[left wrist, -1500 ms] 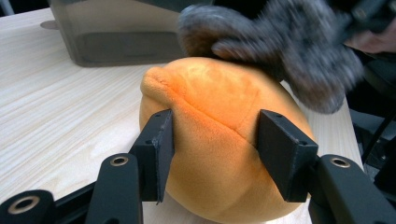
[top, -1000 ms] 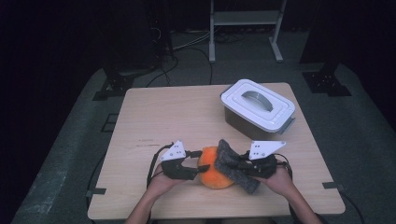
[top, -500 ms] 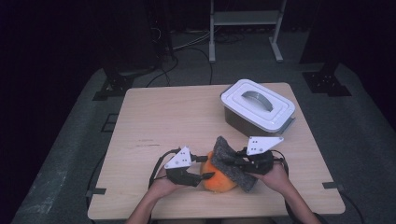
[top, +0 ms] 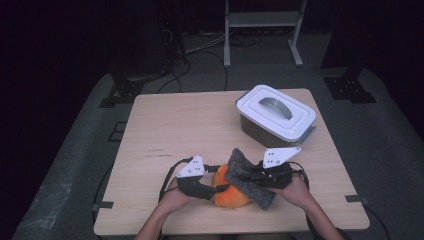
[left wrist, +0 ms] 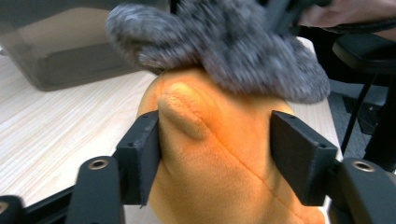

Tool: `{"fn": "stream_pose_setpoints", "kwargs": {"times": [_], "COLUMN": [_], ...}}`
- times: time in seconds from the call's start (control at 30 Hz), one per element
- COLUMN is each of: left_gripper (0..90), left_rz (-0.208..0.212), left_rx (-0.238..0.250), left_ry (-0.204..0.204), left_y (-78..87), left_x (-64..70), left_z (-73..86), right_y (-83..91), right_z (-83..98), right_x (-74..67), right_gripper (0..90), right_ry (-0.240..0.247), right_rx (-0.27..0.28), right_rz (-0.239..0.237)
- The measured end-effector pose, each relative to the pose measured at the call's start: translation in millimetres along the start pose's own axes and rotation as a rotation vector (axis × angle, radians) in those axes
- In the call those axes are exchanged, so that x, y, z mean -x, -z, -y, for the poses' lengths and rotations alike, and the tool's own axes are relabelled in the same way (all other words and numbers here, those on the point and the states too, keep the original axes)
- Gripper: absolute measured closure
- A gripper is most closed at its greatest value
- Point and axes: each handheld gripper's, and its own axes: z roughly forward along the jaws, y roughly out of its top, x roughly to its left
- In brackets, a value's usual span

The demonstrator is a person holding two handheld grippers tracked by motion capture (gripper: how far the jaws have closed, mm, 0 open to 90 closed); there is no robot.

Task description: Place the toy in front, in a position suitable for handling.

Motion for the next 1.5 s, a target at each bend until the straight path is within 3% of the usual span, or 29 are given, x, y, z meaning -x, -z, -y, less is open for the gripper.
{"fn": "stream_pose_setpoints", "kwargs": {"times": [0.13, 0.23, 0.33, 0.47, 0.57, 0.7, 0.93, 0.97, 1.0, 1.1, 1.27, 1.3, 1.33, 1.37, 1.4, 1.5], "left_gripper": [37.8, 39.1, 41.7, 41.5, 40.6, 38.8, 29.9, 33.1, 36.1, 39.7, 39.6, 38.0, 34.6, 30.0, 26.7, 20.4], "left_rz": [0.018, 0.033, 0.057, 0.064, 0.036, -0.004, 0.038, 0.038, 0.044, 0.064, 0.063, 0.063, 0.068, 0.068, 0.068, 0.06], "left_rx": [-0.008, -0.015, -0.009, -0.01, -0.016, -0.036, -0.022, -0.022, -0.023, -0.017, -0.02, -0.02, -0.016, -0.016, -0.007, -0.024], "left_ry": [-0.034, -0.044, -0.077, -0.095, -0.067, -0.046, 0.031, 0.031, 0.0, -0.044, -0.045, -0.045, -0.003, -0.003, 0.032, 0.043], "left_y": [1.5, 3.3, 3.6, 2.1, 3.1, 5.7, 4.0, 4.0, 3.6, 4.4, 4.8, 4.8, 5.5, 5.5, 4.8, -2.6], "left_x": [0.5, -0.8, 1.3, 3.4, 0.1, -4.9, -4.9, -4.9, -2.8, -0.7, -1.5, -1.5, -3.0, -3.0, -2.6, 1.7], "left_z": [0.5, 1.7, 2.4, 0.9, 1.2, 1.3, 0.0, 0.0, 0.3, -0.6, -0.5, -0.5, -2.3, -2.3, -5.0, -7.2], "right_y": [5.1, 4.3, 3.9, 3.2, 3.4, -0.7, -1.8, -1.8, 0.6, 7.9, 5.0, 4.3, 4.0, 4.0, 2.7, -0.3], "right_z": [6.3, 8.8, 2.8, 6.8, 9.8, 12.6, 13.8, 13.8, 10.1, 4.9, 7.3, 8.2, 8.9, 8.9, 10.2, 10.3], "right_x": [7.7, 8.3, 6.3, 10.4, 10.6, -0.1, -1.9, -1.9, -1.9, 5.1, 7.6, 7.5, 6.9, 6.9, 5.5, 2.4], "right_gripper": [77.8, 77.7, 77.7, 77.7, 77.7, 78.0, 78.2, 78.2, 78.3, 78.3, 78.3, 78.3, 78.3, 78.3, 78.3, 78.3], "right_ry": [-0.028, -0.039, -0.04, -0.039, -0.039, -0.024, -0.03, -0.03, -0.016, -0.031, -0.033, -0.035, -0.037, -0.037, -0.036, -0.037], "right_rx": [0.011, 0.008, 0.049, 0.029, -0.001, -0.029, -0.029, -0.029, -0.028, 0.026, 0.011, 0.008, 0.005, 0.005, 0.001, -0.002], "right_rz": [0.028, 0.01, -0.016, -0.014, -0.009, -0.031, -0.053, -0.053, -0.047, -0.03, -0.024, -0.027, -0.027, -0.027, -0.023, -0.052]}}
